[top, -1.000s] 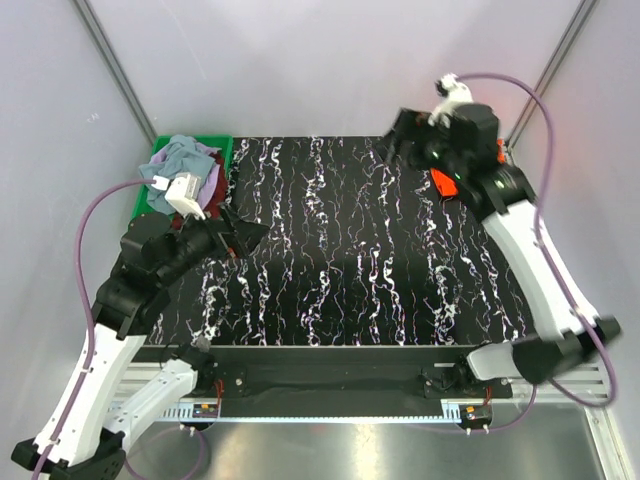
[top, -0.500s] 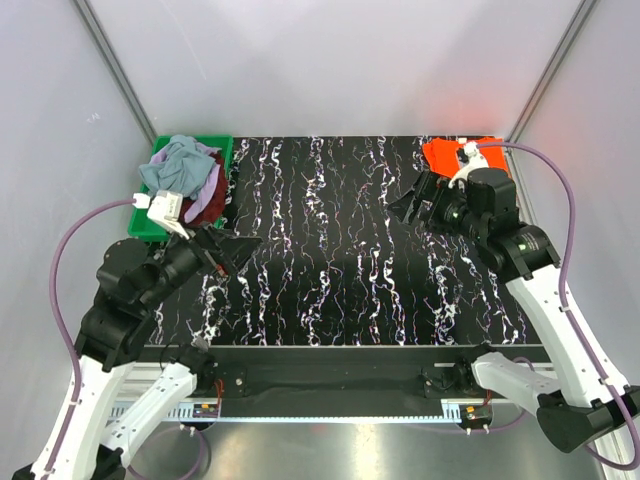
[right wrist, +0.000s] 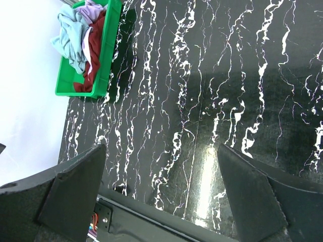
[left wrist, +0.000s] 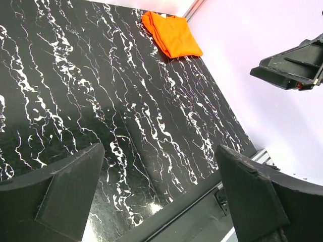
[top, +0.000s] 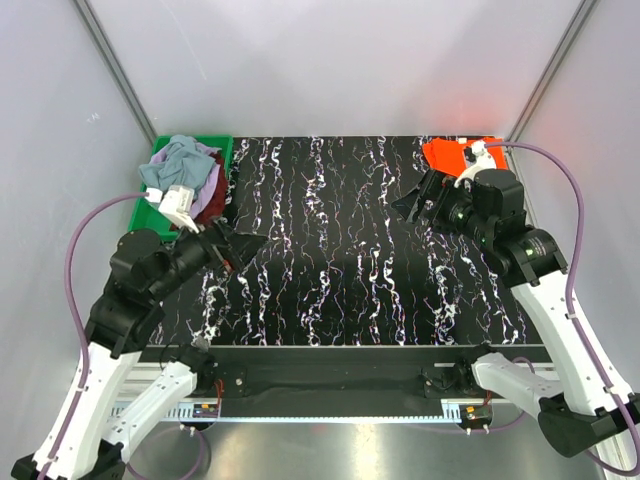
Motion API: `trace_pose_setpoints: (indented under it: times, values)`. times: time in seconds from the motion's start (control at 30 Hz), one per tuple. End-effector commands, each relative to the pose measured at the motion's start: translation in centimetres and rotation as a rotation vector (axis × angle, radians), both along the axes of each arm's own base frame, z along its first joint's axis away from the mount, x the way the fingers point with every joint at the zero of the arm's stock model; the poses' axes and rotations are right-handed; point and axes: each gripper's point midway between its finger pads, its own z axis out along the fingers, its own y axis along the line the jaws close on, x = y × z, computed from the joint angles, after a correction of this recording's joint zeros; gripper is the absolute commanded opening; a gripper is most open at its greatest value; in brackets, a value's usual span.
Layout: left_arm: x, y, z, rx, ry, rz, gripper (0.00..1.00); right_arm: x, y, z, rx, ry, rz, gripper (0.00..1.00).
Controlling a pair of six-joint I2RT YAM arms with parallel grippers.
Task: Fold and stack the t-shirts
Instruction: Neatly place the folded tshirt to the corner
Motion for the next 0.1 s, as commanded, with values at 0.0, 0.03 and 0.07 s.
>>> trace_pose_setpoints:
  times: [0.0,0.03,0.07]
  values:
    - [0.18,-0.64,1.18,-0.015,-0.053,-0.034,0.99,0.37,-0.39,2.11,0.003,-0.071,-0.021,1.00]
    - [0.14,-0.70,1.28,-0.016,-0.054,-0.038,0.99,0.34,-0.38,2.18,0.003,-0.074,-0.020,1.00]
    - [0.16,-0.71,1.32,-0.016,-0.054,-0.038,0.99,0.27,-0.33,2.38,0.006,-0.083,-0.016,1.00]
